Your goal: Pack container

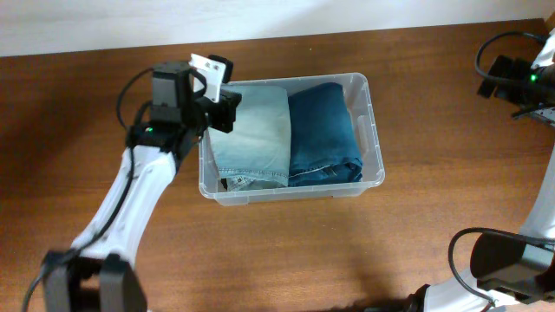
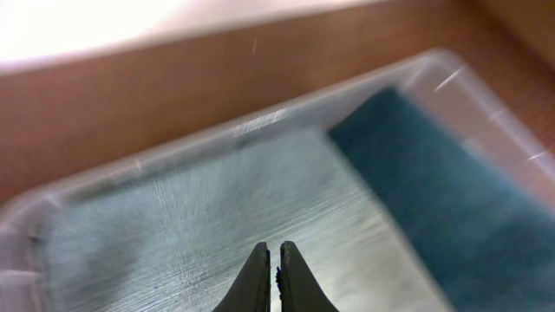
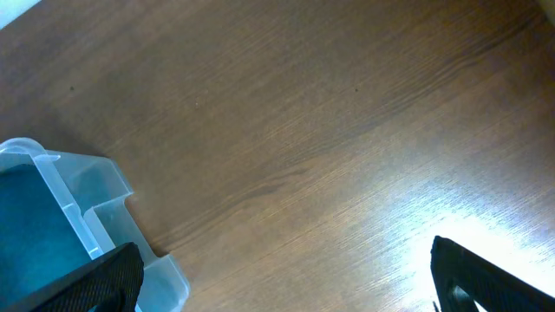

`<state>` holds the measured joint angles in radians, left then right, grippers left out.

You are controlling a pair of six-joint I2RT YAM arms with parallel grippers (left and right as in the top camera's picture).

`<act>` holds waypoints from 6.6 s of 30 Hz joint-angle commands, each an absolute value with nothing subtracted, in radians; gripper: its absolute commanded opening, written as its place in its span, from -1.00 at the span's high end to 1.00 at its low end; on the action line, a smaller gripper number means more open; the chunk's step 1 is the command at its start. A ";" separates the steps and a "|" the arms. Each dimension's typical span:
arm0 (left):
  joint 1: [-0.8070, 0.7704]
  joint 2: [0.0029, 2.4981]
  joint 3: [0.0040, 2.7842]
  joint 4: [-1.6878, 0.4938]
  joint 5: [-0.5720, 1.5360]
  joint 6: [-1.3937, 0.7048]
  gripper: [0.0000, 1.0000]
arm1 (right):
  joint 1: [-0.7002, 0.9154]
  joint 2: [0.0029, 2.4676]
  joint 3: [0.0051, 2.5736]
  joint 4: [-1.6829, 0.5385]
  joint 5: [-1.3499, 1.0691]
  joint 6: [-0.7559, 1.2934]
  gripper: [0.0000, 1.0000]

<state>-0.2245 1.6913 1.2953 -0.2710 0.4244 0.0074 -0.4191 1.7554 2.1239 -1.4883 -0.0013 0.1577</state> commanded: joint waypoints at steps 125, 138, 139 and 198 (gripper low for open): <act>0.105 0.619 0.933 -0.976 0.179 0.065 -0.99 | -0.027 0.004 0.006 -0.071 -0.075 -0.239 -0.97; 0.105 0.619 0.933 -0.975 0.179 0.065 -0.99 | -0.027 0.004 0.006 -0.070 -0.075 -0.239 -0.97; 0.105 0.619 0.933 -0.975 0.179 0.065 -0.99 | -0.027 0.004 0.006 -0.071 -0.075 -0.239 -0.97; -0.005 0.005 0.010 -0.076 0.063 0.115 -0.99 | -0.027 0.004 0.006 -0.070 -0.075 -0.239 -0.97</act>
